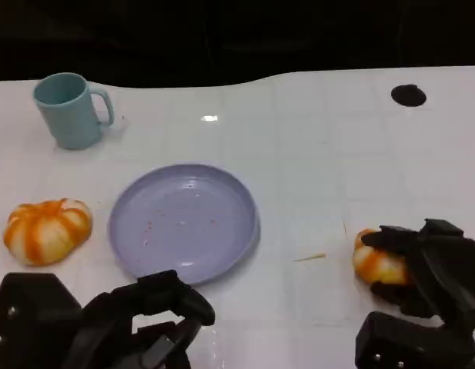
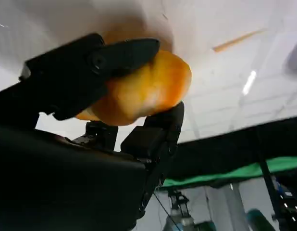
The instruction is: Grasp the bread from the table and place it into the plate.
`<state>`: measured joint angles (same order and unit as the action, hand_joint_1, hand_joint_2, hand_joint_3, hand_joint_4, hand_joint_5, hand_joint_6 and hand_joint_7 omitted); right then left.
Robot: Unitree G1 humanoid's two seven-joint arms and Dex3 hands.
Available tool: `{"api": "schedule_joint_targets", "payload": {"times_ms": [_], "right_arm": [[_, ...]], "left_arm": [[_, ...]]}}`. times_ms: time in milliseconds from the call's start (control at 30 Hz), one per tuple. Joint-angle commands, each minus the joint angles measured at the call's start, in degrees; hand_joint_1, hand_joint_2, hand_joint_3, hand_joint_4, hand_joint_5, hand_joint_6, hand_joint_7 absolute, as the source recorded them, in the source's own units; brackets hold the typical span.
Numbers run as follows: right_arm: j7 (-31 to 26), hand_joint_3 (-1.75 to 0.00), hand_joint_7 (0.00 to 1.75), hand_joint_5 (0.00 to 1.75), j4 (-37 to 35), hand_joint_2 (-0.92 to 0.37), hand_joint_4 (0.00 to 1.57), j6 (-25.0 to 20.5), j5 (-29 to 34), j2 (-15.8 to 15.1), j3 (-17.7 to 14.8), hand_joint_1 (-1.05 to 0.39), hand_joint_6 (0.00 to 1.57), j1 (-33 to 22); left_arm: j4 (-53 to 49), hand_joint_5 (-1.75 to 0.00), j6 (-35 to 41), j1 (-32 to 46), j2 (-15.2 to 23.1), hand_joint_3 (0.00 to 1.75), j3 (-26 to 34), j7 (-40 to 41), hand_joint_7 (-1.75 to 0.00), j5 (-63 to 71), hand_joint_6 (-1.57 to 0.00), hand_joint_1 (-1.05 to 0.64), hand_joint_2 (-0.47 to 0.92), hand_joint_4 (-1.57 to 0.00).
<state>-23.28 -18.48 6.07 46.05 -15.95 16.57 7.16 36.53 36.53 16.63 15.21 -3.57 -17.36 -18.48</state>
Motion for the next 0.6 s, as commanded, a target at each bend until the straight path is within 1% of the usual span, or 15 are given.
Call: {"api": "schedule_joint_targets", "payload": {"times_ms": [33, 100, 200, 267, 367, 467, 500, 533, 567, 600], "right_arm": [[-2.5, -0.96, 1.04, 1.75, -1.1, -0.46, 0.92, 1.9, -1.1, -1.5, -0.7, -0.12, 0.97, 1.0], [-2.0, -0.98, 1.08, 1.75, -0.3, -0.44, 0.91, 1.7, -1.2, -1.6, -0.7, -0.12, 0.95, 0.9], [-2.1, -1.0, 1.08, 1.75, 0.1, -0.41, 0.9, 1.7, -1.1, -1.7, -0.7, -0.11, 0.93, 1.0], [-2.4, -1.03, 1.01, 1.75, 0.0, -0.39, 0.91, 2.2, -1.4, -1.5, -0.6, -0.1, 0.96, 1.2], [-2.6, -1.04, 1.0, 1.75, 0.3, -0.38, 0.91, 2.4, -1.6, -1.0, -0.6, -0.1, 0.98, 1.8], [-1.8, -1.09, 0.89, 1.75, 1.5, -0.34, 0.91, 3.3, -2.9, -0.6, -0.6, -0.07, 1.0, 2.4], [-1.3, -1.11, 1.04, 1.75, 2.0, -0.35, 0.91, 3.7, -3.6, -0.4, -0.7, -0.07, 0.95, 2.6], [-0.7, -1.11, 1.26, 1.75, 2.7, -0.36, 0.91, 3.7, -4.1, -0.3, -0.6, -0.07, 0.87, 2.7], [0.1, -1.09, 1.35, 1.75, 3.6, -0.36, 0.9, 3.7, -4.8, 0.2, -0.5, -0.08, 0.83, 3.0], [1.0, -1.07, 1.57, 1.75, 4.3, -0.37, 0.91, 4.2, -5.9, 0.7, -0.5, -0.06, 0.75, 3.1]], "left_arm": [[0.8, -1.75, 0.0, 0.5, 0.4, 0.58, 0.1, 0.6, -1.45, 0.3, -0.59, -0.33, 0.92, -0.64], [1.2, -1.75, 0.4, 0.5, 0.3, 0.58, 0.2, 0.7, -1.46, 0.1, -0.59, -0.33, 0.91, -0.64], [1.3, -1.75, 0.6, 0.4, 0.4, 0.58, 0.1, 0.9, -1.46, 0.1, -0.59, -0.33, 0.91, -0.65], [1.3, -1.75, 0.9, 0.3, 0.2, 0.59, 0.2, 1.0, -1.45, -0.1, -0.58, -0.33, 0.91, -0.65], [1.1, -1.75, 1.3, 0.0, -0.1, 0.59, 0.3, 1.1, -1.46, -0.4, -0.58, -0.32, 0.91, -0.65], [0.8, -1.75, 1.0, -0.3, -0.3, 0.59, 0.0, 1.2, -1.46, 0.0, -0.59, -0.31, 0.91, -0.65], [0.7, -1.75, 1.0, -0.3, -0.3, 0.6, -0.1, 1.2, -1.46, 0.1, -0.59, -0.31, 0.91, -0.65], [0.6, -1.75, 0.9, -0.3, -0.3, 0.6, -0.2, 1.2, -1.46, 0.2, -0.59, -0.31, 0.91, -0.65], [0.6, -1.75, 1.0, -0.3, -0.3, 0.6, -0.2, 1.2, -1.47, 0.2, -0.58, -0.32, 0.9, -0.65], [0.7, -1.75, 1.0, -0.2, -0.3, 0.61, -0.3, 1.3, -1.47, 0.3, -0.58, -0.32, 0.9, -0.65]]}}
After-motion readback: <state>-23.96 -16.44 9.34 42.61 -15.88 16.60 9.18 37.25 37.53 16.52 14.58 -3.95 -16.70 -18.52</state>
